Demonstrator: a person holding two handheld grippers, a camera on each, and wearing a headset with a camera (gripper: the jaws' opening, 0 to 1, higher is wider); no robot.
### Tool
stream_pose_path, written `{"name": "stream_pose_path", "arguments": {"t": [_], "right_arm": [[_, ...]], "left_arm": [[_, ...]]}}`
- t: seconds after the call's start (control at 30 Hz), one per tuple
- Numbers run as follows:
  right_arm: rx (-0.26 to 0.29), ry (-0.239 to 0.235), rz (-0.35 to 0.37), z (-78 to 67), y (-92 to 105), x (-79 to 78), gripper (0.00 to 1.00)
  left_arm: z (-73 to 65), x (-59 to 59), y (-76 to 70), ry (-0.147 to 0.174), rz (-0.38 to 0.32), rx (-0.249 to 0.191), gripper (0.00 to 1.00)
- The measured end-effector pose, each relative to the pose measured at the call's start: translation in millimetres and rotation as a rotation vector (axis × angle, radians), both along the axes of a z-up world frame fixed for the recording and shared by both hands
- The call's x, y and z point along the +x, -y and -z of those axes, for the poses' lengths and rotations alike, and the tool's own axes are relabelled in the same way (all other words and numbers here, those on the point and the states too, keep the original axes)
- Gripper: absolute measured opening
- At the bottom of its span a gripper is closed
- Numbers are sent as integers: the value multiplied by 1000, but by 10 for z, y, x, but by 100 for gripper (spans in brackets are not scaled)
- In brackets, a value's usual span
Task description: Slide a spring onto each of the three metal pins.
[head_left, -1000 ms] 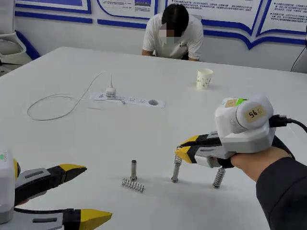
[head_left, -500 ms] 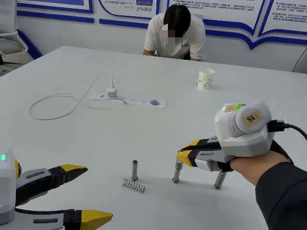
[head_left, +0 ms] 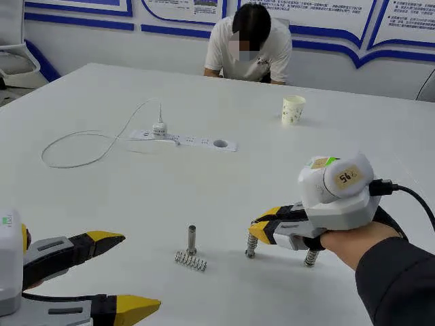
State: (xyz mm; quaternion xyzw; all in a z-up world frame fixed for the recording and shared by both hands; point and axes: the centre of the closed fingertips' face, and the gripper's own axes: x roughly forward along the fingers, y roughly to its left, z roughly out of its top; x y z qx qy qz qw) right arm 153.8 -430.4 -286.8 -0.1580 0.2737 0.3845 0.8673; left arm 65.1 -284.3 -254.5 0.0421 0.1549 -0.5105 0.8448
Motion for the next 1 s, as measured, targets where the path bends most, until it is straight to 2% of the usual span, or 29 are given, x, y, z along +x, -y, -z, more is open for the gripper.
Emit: {"name": "stream_pose_path", "arguments": {"t": [0.6,1.0], "right_arm": [[-32,-34,1,166,-5,-11,12],[-36,-33,-3,189,0,-5,13]], "left_arm": [[-7,14,-13,1,-7,-8,72],[-12,15,-13,-1,-8,-11,72]]}}
